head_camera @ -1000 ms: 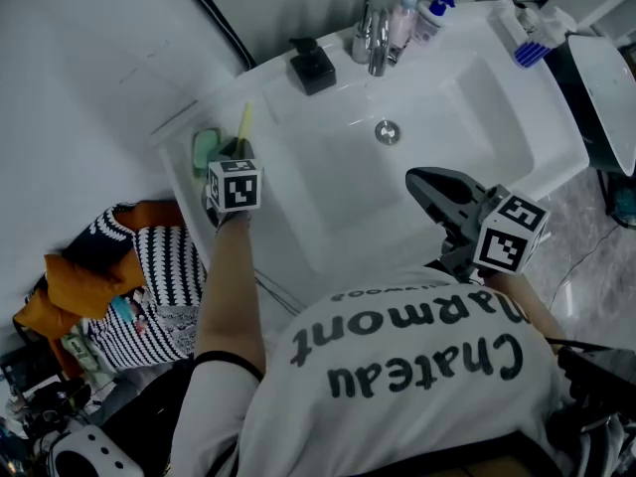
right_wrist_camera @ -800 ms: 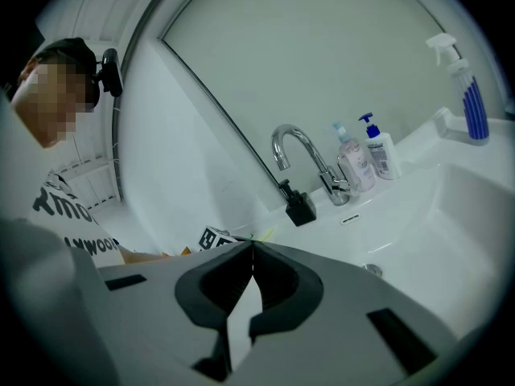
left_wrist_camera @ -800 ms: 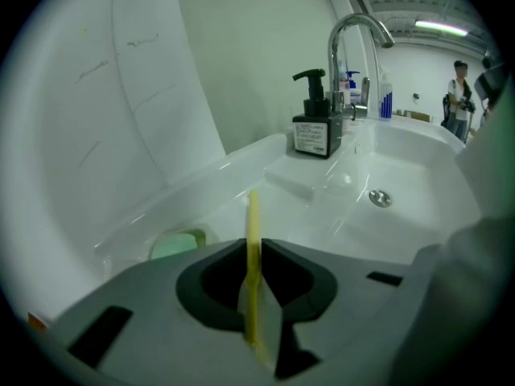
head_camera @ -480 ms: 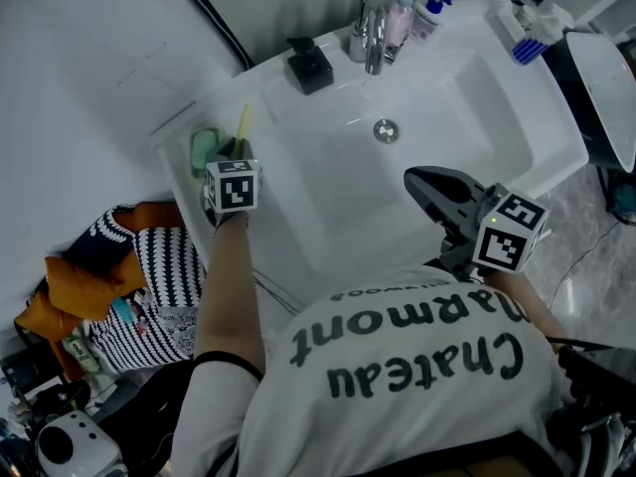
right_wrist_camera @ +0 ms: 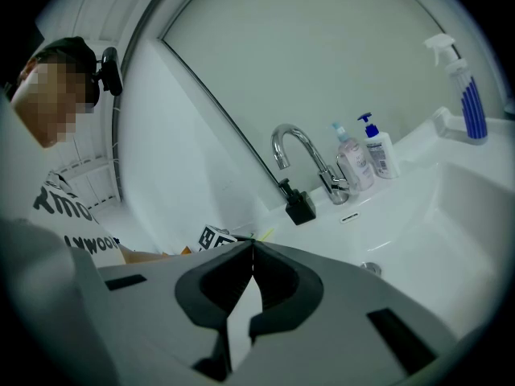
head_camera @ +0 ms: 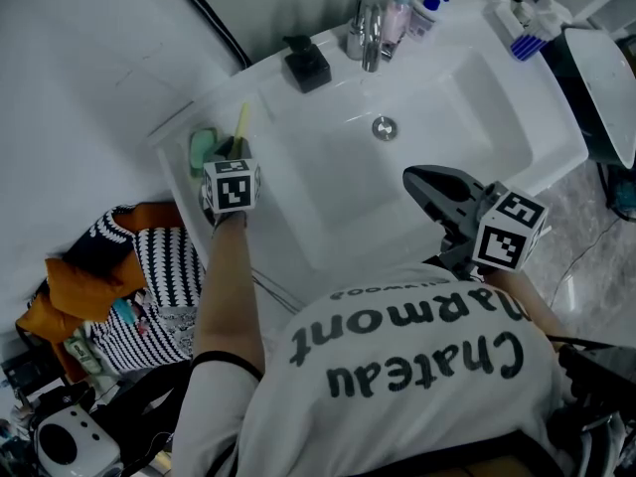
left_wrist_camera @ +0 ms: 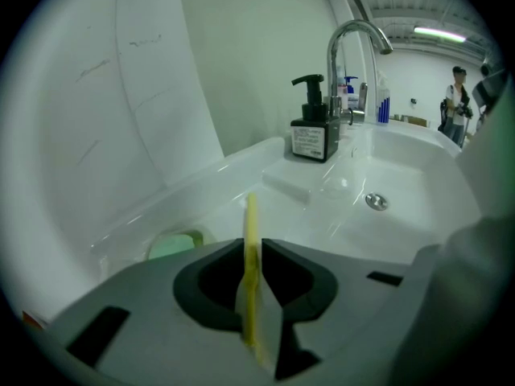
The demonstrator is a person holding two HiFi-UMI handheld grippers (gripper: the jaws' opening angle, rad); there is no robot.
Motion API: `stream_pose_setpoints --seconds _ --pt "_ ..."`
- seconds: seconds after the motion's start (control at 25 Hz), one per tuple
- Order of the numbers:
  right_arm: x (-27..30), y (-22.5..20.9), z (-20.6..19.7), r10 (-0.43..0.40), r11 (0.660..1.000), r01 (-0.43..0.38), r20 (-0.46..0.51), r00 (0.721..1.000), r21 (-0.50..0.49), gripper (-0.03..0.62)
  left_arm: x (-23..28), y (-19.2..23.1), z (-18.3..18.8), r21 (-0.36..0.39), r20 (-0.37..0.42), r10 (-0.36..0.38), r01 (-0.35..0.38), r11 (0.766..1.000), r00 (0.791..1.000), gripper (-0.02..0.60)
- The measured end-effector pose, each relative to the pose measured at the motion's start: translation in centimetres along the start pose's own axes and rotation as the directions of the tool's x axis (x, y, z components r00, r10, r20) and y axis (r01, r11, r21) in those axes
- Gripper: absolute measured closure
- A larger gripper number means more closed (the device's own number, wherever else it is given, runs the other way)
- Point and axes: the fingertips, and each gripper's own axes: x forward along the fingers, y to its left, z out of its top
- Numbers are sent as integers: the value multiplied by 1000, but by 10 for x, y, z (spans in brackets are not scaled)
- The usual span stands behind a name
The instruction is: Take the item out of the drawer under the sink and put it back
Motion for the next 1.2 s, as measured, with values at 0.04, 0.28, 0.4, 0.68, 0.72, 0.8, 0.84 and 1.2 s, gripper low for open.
stream_pose_setpoints --seconds 0.04,0.28,0.4,0.68,0.72,0.8,0.84,1.2 --pt "0 0 0 0 1000 0 0 1000 -1 583 0 0 0 2 1 -1 1 1000 1000 531" --pt "0 0 1 2 1000 -2 2 1000 -4 583 -1 0 3 -5 14 -8 8 1000 1000 531" --pt "0 1 1 3 1000 -3 4 1000 -6 583 -1 1 3 -7 18 -7 8 1000 1000 531" --pt "-2 -1 1 -2 1000 2 6 1000 -5 583 -3 4 5 -22 21 4 -4 1000 1000 531" --pt "-2 -1 1 -1 1000 1 6 1000 -6 583 -4 5 5 -28 22 10 -10 1000 1000 531" --pt "-3 0 0 1 1000 -1 6 1000 -8 583 -8 8 6 -35 29 23 -22 999 999 531" --pt "-3 1 0 2 1000 -2 6 1000 -9 583 -10 9 8 -36 32 27 -26 999 999 531" --pt "-6 8 0 18 1000 -18 6 1000 -20 583 -26 14 17 -52 75 48 -44 998 996 531"
